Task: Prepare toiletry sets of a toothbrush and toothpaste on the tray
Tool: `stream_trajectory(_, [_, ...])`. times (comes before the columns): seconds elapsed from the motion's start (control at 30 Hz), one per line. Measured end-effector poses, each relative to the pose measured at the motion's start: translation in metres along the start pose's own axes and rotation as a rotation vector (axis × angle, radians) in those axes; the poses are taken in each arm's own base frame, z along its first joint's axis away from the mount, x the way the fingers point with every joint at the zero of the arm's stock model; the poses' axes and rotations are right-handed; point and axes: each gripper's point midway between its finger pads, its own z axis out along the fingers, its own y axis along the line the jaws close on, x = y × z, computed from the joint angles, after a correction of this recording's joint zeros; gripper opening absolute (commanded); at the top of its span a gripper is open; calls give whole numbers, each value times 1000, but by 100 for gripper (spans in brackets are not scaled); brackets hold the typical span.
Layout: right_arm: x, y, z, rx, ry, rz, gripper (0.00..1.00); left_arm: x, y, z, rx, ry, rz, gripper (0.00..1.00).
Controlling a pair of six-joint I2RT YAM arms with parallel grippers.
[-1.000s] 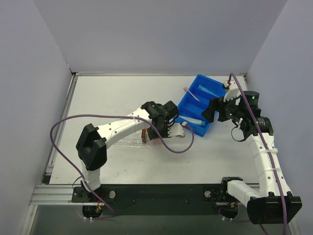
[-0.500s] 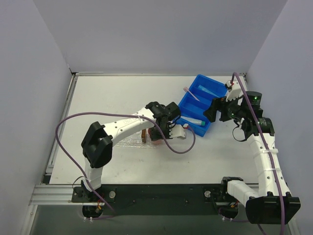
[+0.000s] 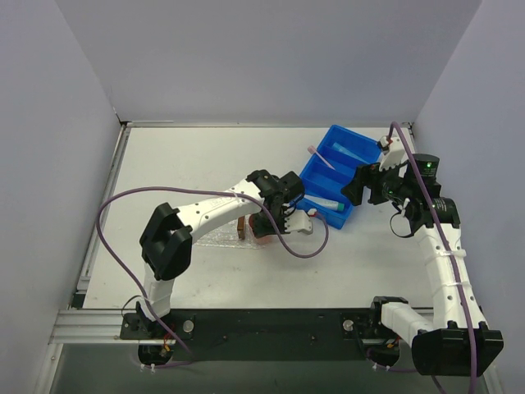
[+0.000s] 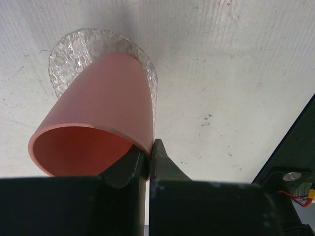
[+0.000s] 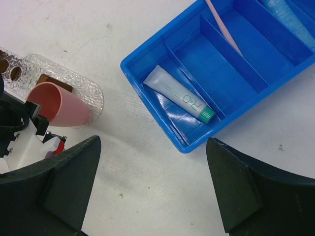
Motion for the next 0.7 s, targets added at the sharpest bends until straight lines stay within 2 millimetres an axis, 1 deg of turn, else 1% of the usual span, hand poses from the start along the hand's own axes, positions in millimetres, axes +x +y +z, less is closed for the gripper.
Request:
stream_trajectory(0.4, [-2,-2,-3,7,-11,-1,82,0,6,-4,-6,-7,-10,0])
stream_trajectory(0.7, [-2,-2,-3,4,-13,1,82,4,9,4,7,15,-21,0])
